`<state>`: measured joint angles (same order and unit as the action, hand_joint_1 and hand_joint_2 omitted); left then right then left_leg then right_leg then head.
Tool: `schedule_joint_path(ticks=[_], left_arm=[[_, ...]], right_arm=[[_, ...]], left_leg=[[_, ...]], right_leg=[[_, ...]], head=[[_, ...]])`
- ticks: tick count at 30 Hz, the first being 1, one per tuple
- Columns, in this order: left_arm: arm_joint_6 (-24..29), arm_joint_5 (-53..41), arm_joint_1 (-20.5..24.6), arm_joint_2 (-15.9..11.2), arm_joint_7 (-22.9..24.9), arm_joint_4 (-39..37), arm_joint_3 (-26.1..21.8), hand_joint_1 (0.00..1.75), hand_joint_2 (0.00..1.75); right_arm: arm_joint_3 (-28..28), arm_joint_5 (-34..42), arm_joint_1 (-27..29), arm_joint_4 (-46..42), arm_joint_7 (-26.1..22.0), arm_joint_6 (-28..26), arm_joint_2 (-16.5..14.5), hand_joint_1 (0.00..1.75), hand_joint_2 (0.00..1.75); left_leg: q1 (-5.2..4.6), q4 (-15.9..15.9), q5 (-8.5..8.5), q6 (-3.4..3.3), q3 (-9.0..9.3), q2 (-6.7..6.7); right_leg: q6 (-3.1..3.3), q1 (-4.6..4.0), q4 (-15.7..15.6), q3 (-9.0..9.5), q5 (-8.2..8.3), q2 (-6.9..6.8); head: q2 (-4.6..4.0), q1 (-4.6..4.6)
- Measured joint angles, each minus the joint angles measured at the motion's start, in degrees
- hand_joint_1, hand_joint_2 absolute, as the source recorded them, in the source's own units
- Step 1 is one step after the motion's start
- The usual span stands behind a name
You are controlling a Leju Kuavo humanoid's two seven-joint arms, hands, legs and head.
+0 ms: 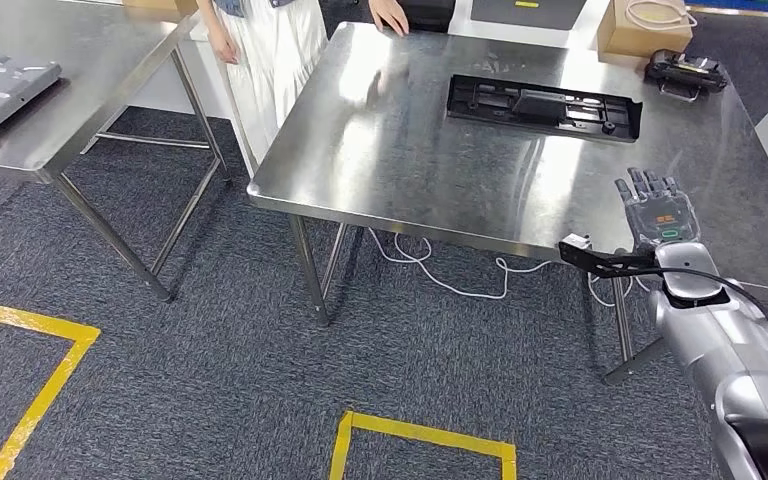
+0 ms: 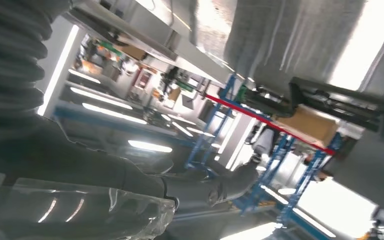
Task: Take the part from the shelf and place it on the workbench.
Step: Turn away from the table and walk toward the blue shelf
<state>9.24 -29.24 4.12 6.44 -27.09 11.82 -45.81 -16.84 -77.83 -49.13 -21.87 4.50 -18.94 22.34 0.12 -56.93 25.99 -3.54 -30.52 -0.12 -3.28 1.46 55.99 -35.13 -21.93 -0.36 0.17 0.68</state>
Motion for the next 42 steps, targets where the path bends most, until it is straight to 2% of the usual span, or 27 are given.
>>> schedule_joint_path(ticks=[1, 3, 5, 6, 7, 9, 10, 12, 13, 15, 16, 17, 19, 20, 22, 24, 26, 27, 30, 32, 34, 35, 36, 37, 38, 40, 42], left_arm=[[0.13, 0.0, 0.04, 0.07, 0.04, 0.01, 0.0, 0.0, 0.0], [0.37, 0.0, 0.09, 0.2, 0.13, 0.01, -0.02, 0.0, 0.0], [0.49, -0.1, 0.08, 0.24, 0.19, 0.0, -0.04, 0.0, 0.0], [0.52, -0.17, 0.08, 0.29, 0.2, -0.01, -0.05, 0.0, 0.0], [0.51, -0.26, 0.07, 0.38, 0.19, -0.01, -0.05, 0.0, 0.0], [0.51, -0.39, 0.08, 0.54, 0.13, -0.01, -0.08, 0.0, 0.0], [0.51, -0.47, 0.1, 0.6, 0.04, -0.01, -0.09, 0.0, 0.0], [0.52, -0.71, 0.12, 0.62, -0.17, 0.01, -0.13, 0.0, 0.0], [0.51, -0.85, 0.1, 0.61, -0.28, 0.01, -0.17, 0.0, 0.0], [0.43, -1.18, 0.02, 0.5, -0.5, 0.01, -0.36, 0.0, 0.0], [0.38, -1.34, -0.02, 0.45, -0.62, 0.01, -0.46, 0.0, 0.0], [0.31, -1.5, -0.04, 0.43, -0.74, 0.01, -0.57, 0.0, 0.0], [0.22, -1.79, -0.02, 0.43, -0.91, 0.01, -0.69, 0.0, 0.0], [0.2, -1.92, 0.01, 0.41, -0.98, 0.01, -0.72, 0.0, 0.0], [0.25, -2.15, 0.14, 0.34, -1.06, 0.01, -0.78, 0.0, 0.0], [0.31, -2.5, 0.59, 0.2, -1.06, 0.08, -0.81, 0.0, 0.0], [0.34, -2.85, 1.37, 0.02, -0.95, 0.23, -0.81, 0.0, 0.0], [0.34, -3.0, 1.75, -0.06, -0.86, 0.3, -0.81, 0.0, 0.0], [0.33, -3.43, 2.38, -0.19, -0.71, 0.38, -0.81, 0.0, 0.0], [0.33, -3.67, 2.63, -0.14, -0.77, 0.39, -0.82, 0.0, 0.0], [0.34, -3.84, 2.73, -0.09, -0.84, 0.4, -0.83, 0.0, 0.0], [0.35, -3.86, 2.73, -0.09, -0.85, 0.4, -0.83, 0.0, 0.0], [0.35, -3.87, 2.74, -0.06, -0.87, 0.4, -0.83, 0.0, 0.0], [0.34, -3.87, 2.74, -0.01, -0.88, 0.4, -0.83, 0.0, 0.0], [0.33, -3.87, 2.75, 0.04, -0.88, 0.4, -0.83, 0.0, 0.0], [0.33, -3.87, 2.81, 0.09, -0.89, 0.41, -0.83, 0.0, 0.0], [0.34, -3.91, 2.89, 0.09, -0.89, 0.43, -0.83, 0.0, 0.0]], right_arm=[[0.39, 0.54, 0.6, 0.07, 0.54, -0.83, 0.1, 0.0, 0.0], [1.33, 1.66, 2.37, 0.37, 1.59, -3.05, 0.22, 0.0, 0.0], [2.41, 2.63, 5.2, 0.89, 2.71, -5.22, 0.03, 0.0, 0.0], [2.95, 3.03, 6.88, 1.17, 3.32, -6.12, -0.14, 0.0, 0.44], [3.55, 3.42, 8.62, 1.43, 4.01, -6.96, -0.38, 0.0, 0.87], [4.79, 4.09, 11.71, 1.81, 5.32, -8.64, -0.89, 0.0, 1.75], [5.46, 4.42, 13.12, 1.96, 5.91, -9.56, -1.14, 0.0, 1.75], [6.87, 5.15, 15.9, 2.31, 6.72, -10.57, -1.53, 0.0, 1.75], [7.62, 5.66, 17.34, 2.56, 6.95, -10.33, -1.71, 0.0, 1.75], [9.32, 7.03, 20.18, 3.15, 7.18, -9.22, -2.3, 0.0, 1.75], [10.21, 7.7, 21.54, 3.37, 7.28, -9.0, -2.67, 0.0, 1.75], [11.17, 8.24, 22.9, 3.56, 7.48, -9.28, -3.11, 0.0, 1.75], [12.89, 8.9, 25.59, 3.9, 8.07, -10.58, -3.96, 0.0, 1.75], [13.68, 9.16, 26.91, 4.14, 8.41, -11.15, -4.44, 0.0, 1.75], [15.11, 9.87, 29.25, 4.74, 8.86, -11.12, -5.42, 0.0, 1.75], [16.6, 10.9, 31.06, 5.29, 9.01, -9.38, -6.38, 0.0, 1.75], [18.31, 12.02, 32.45, 5.73, 9.38, -7.13, -7.33, 0.0, 1.75], [19.22, 12.47, 33.02, 5.95, 9.64, -5.86, -7.9, 0.0, 1.31], [22.0, 13.25, 35.23, 6.7, 9.69, -1.35, -9.9, 0.0, 0.0], [23.77, 13.89, 37.3, 7.34, 8.89, 0.8, -11.32, 0.0, 0.0], [25.16, 14.53, 39.09, 7.83, 8.22, 1.51, -12.63, 0.0, 0.0], [25.7, 14.68, 39.76, 8.03, 8.07, 1.55, -13.14, 0.0, 0.0], [26.17, 14.77, 40.28, 8.21, 7.97, 1.6, -13.59, 0.0, 0.0], [26.57, 14.81, 40.62, 8.35, 7.92, 1.67, -13.88, 0.0, 0.0], [26.91, 14.84, 40.83, 8.46, 7.88, 1.76, -14.1, 0.0, 0.0], [27.44, 14.87, 40.91, 8.6, 7.86, 1.94, -14.41, 0.0, 0.87], [27.99, 15.83, 40.97, 8.68, 7.2, 2.58, -14.73, 0.0, 1.75]], left_leg=[[0.07, 0.49, -0.85, -0.52, -0.43, 0.08], [0.06, 0.85, -2.3, -1.12, -1.86, 0.09], [-0.01, 0.81, -3.57, -1.17, -3.61, -0.01], [-0.01, 0.77, -4.19, -1.07, -4.45, -0.08], [-0.01, 0.74, -4.8, -0.89, -5.26, -0.14], [-0.06, 0.54, -5.86, -0.38, -6.68, -0.22], [-0.19, 0.32, -6.31, -0.06, -7.27, -0.21], [-0.49, -0.07, -7.12, 0.51, -7.83, -0.19], [-0.56, -0.14, -7.49, 0.77, -7.92, -0.2], [-0.29, -0.73, -6.88, 1.34, -8.3, -0.2], [-0.08, -2.03, -5.13, 1.68, -8.87, -0.18], [0.14, -4.56, -2.32, 2.05, -9.72, -0.15], [0.52, -12.04, 3.64, 2.82, -11.6, -0.12], [0.72, -15.41, 5.22, 3.17, -12.03, -0.12], [1.13, -17.08, 4.56, 3.58, -10.35, -0.1], [1.4, -10.96, 2.41, 3.54, -4.87, -0.17], [1.26, -3.5, 2.49, 3.16, 0.38, -0.44], [1.06, -1.47, 2.97, 2.89, 1.6, -0.57], [0.63, -0.12, 1.84, 1.51, 1.16, -0.41], [0.63, 0.78, 0.12, 0.29, 0.03, -0.19], [0.39, 0.9, -1.27, -0.29, -1.63, -0.11], [0.23, 0.88, -1.9, -0.32, -2.42, -0.05], [0.09, 0.83, -2.6, -0.3, -3.26, 0.02], [-0.02, 0.79, -3.27, -0.21, -4.06, 0.08], [-0.09, 0.75, -3.94, -0.07, -4.8, 0.14], [-0.27, 0.55, -5.14, 0.41, -6.16, 0.19], [-0.48, 0.36, -6.13, 1.01, -6.69, 0.31]], right_leg=[[0.17, -0.1, 1.57, -0.87, -1.39, 0.04], [0.9, -0.12, 8.45, -3.82, -6.07, 0.17], [0.63, -0.09, 15.87, -5.91, -9.11, 0.22], [0.1, -0.05, 17.33, -5.73, -9.13, 0.23], [-0.56, -0.01, 16.42, -4.3, -8.19, 0.23], [-1.36, 0.14, 9.29, 1.31, -6.26, 0.13], [-1.22, -0.03, 4.82, 4.43, -6.19, 0.15], [-0.45, -0.5, -0.41, 7.75, -6.89, 0.19], [-0.02, -0.75, -1.0, 7.8, -6.98, 0.26], [1.04, -0.02, -0.82, 7.1, -6.31, 0.11], [1.82, 0.32, -0.85, 6.77, -5.8, -0.02], [2.5, 0.64, -0.87, 6.33, -5.18, -0.14], [3.17, 0.46, -0.81, 5.05, -3.96, -0.27], [3.12, 0.42, -0.76, 4.29, -3.38, -0.29], [2.81, 0.43, -0.6, 2.88, -2.37, -0.28], [2.25, 0.54, -0.26, 1.71, -1.57, -0.19], [1.44, 0.44, 0.01, 0.89, -0.83, -0.14], [0.99, 0.38, 0.0, 0.7, -0.42, -0.13], [-0.19, 0.15, -0.41, 0.28, 0.5, -0.1], [0.32, 0.01, 2.36, -1.26, -2.32, -0.03], [1.3, 0.12, 9.81, -3.89, -7.66, 0.03], [1.3, 0.14, 13.66, -4.85, -9.45, 0.05], [0.94, 0.14, 16.28, -5.05, -10.1, 0.07], [0.37, 0.13, 16.79, -4.19, -9.56, 0.09], [-0.21, 0.12, 15.12, -2.18, -8.37, 0.11], [-0.53, 0.03, 6.57, 4.53, -7.04, 0.11], [0.3, -0.43, -0.61, 9.16, -7.86, 0.23]], head=[[0.0, -0.09], [0.0, -0.16], [0.0, -0.18], [0.0, -0.19], [0.0, -0.21], [0.0, -0.26], [0.0, -0.27], [0.0, -0.13], [0.0, -0.03], [0.0, 0.09], [0.0, 0.12], [0.0, 0.15], [0.0, 0.19], [0.0, 0.18], [0.0, 0.2], [0.0, 0.22], [0.0, 0.12], [0.0, 0.08], [0.0, -0.07], [0.0, -0.2], [0.0, -0.32], [0.0, -0.36], [0.0, -0.38], [0.0, -0.39], [0.0, -0.39], [0.0, -0.43], [0.0, -0.34]])
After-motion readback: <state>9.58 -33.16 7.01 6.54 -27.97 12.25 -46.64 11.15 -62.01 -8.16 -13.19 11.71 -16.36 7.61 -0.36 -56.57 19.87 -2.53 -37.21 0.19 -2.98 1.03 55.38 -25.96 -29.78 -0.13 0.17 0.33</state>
